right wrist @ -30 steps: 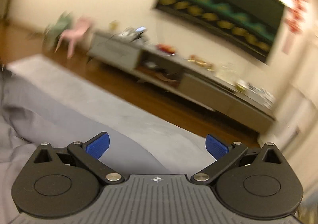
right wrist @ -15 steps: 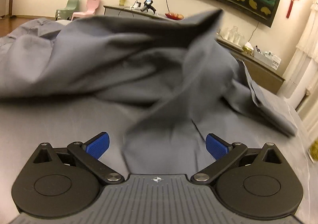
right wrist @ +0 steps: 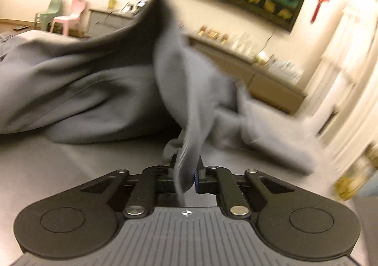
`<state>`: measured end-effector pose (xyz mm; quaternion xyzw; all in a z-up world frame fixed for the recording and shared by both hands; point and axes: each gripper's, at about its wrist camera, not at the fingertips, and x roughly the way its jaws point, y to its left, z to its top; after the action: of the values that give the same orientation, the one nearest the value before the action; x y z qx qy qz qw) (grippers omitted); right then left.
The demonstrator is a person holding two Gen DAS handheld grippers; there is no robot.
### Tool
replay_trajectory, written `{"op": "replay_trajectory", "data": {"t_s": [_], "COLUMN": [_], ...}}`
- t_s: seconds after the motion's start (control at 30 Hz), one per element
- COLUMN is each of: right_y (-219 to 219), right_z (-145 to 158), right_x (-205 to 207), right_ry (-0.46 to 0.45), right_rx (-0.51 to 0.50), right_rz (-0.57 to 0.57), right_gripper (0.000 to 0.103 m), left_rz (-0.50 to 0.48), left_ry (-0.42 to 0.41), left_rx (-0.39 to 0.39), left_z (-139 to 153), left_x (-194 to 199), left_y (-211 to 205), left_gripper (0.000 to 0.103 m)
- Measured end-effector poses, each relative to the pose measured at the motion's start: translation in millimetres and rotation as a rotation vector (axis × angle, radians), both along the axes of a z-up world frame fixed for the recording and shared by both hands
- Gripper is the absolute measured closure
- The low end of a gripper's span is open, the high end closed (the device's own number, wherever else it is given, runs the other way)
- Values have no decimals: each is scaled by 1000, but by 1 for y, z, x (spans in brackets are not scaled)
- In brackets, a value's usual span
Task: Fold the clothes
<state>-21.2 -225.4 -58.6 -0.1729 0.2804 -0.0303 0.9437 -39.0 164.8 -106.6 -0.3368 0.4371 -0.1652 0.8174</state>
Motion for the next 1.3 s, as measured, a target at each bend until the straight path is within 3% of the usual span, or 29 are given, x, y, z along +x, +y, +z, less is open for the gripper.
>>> {"op": "replay_trajectory", "data": {"t_s": [0.1,0.33,0.4,0.47,0.53,0.67,0.77,0.87,0.9,0.93,0.97,1.0,1.07,1.13,1.2,1.27,1.3], "right_y": [-13,-38,-44,-48,-51,-62,-68,-62,-54,-51,-48,-51,-66,-83,-98,-106,-107], "right_z": [15,20,21,25,29,45,55,39,26,15,5,2,6,9,3,-9,-13], "right_x": [-3,0,-1,-6,-13,-47,-74,-79,-78,-78,-78,-83,-99,-107,-109,-102,-98], "right_ry": [-69,-160,-176,-189,-203,-288,-313,-129,-70,-5,59,86,58,36,32,62,84], "right_rx": [-109,-115,-108,-86,-51,137,216,325,294,275,256,263,293,323,313,254,252], "right_rz": [-9,-38,-41,-39,-29,175,310,518,528,520,512,503,458,347,191,51,35], "right_gripper": [95,99,99,99,102,102,102,100,90,69,56,35,14,11,7,6,6], "left_rz": [20,184,219,231,259,363,497,550,524,508,491,476,437,391,363,328,321], "left_ry": [40,74,71,65,29,-152,-280,-232,-199,-161,-123,-110,-75,-64,-67,-83,-73], "left_rx": [58,63,72,91,119,116,97,214,278,324,369,350,288,242,271,296,295], "left_z": [-9,-22,-24,-23,-12,46,98,110,104,94,83,72,52,42,43,43,42], "left_x": [10,35,47,64,79,93,86,102,110,114,119,119,120,122,124,128,128], "left_y": [-7,3,6,14,25,63,108,132,133,133,132,131,128,124,122,120,121], "left_gripper": [7,10,30,97,100,101,100,95,91,85,79,77,76,70,67,55,55]}}
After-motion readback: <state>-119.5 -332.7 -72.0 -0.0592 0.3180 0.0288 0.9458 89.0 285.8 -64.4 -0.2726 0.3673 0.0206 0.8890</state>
